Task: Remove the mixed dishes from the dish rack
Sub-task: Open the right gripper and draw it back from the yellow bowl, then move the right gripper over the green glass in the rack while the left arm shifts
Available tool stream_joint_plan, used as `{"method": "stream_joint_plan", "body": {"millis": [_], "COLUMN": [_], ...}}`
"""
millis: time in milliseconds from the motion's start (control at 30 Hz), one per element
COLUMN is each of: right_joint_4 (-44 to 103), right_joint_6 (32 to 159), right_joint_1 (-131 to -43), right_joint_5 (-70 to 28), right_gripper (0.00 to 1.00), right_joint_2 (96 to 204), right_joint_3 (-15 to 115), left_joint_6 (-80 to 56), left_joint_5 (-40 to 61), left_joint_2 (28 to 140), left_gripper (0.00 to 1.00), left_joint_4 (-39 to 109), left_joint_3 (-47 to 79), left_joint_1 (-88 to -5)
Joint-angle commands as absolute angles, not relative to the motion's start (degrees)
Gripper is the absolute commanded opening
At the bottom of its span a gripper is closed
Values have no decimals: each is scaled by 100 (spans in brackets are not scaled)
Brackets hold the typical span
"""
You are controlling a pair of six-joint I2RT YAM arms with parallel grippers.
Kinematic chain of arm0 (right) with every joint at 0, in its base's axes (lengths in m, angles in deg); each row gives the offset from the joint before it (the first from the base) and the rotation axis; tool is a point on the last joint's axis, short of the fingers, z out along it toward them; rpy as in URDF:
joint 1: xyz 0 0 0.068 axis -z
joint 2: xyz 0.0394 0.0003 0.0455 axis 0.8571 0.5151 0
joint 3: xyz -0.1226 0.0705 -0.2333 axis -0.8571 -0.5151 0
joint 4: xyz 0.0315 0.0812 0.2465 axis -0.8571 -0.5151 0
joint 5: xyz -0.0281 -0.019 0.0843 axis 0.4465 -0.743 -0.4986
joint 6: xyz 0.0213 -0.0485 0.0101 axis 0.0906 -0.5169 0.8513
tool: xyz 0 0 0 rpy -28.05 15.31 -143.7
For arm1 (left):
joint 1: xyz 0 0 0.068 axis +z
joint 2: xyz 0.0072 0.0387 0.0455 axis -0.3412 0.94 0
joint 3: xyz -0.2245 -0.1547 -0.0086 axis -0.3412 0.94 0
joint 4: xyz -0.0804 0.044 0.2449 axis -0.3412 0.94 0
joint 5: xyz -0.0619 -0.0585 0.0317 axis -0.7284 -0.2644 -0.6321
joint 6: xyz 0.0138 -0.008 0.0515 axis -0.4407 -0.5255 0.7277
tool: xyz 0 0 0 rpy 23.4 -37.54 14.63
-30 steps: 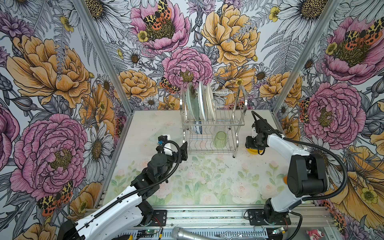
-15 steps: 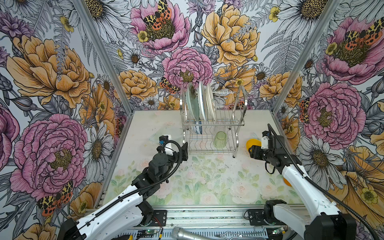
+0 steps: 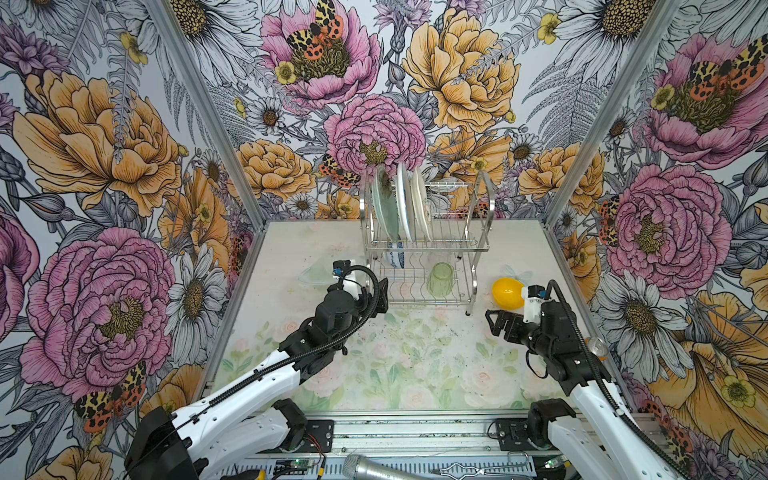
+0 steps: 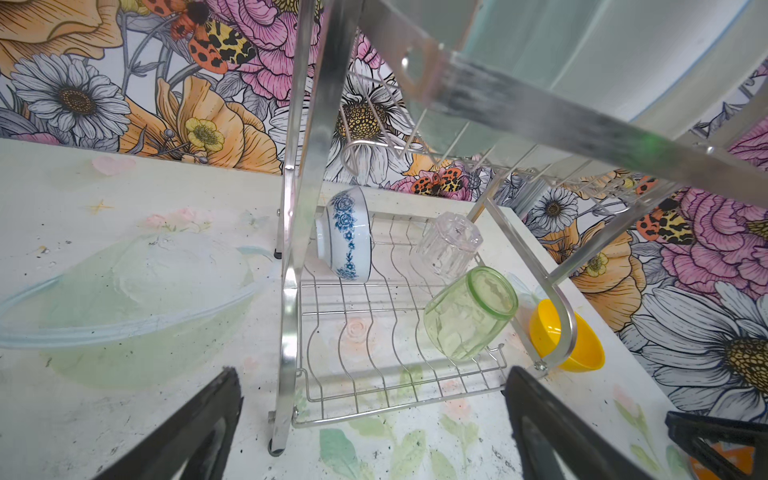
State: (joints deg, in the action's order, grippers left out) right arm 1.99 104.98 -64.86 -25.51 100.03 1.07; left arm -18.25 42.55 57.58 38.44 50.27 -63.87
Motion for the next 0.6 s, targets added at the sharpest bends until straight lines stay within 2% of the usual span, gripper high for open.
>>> {"method": "stream_joint_plan", "body": {"millis": [0,133,300,567], "right_joint_4": [627,906,1157,1885], "right_joint_6": [10577,10546,10639,10428], "right_joint_1": [-6603,-7089,-7977,-9135], "right_joint_5": [-2985,-3300,-2388,-1072], "right_gripper": [99,99,100,100], "right_joint_2": [9992,9987,10026,10795], "right_joint_3": [139,171,284,458], "left_joint_6": [-2022,-2097,-1979,-1742], "left_joint_5": [4259,4370,4593,4576], "left_joint_2": [5938,6160,6440,6723], "left_gripper": [99,99,99,99], "left_joint_4": [3885,3882,3866,3658], "left_joint_3": [4844,4673,4538,4478], "left_joint_1": [-6516,-6809,-7005,-7009]}}
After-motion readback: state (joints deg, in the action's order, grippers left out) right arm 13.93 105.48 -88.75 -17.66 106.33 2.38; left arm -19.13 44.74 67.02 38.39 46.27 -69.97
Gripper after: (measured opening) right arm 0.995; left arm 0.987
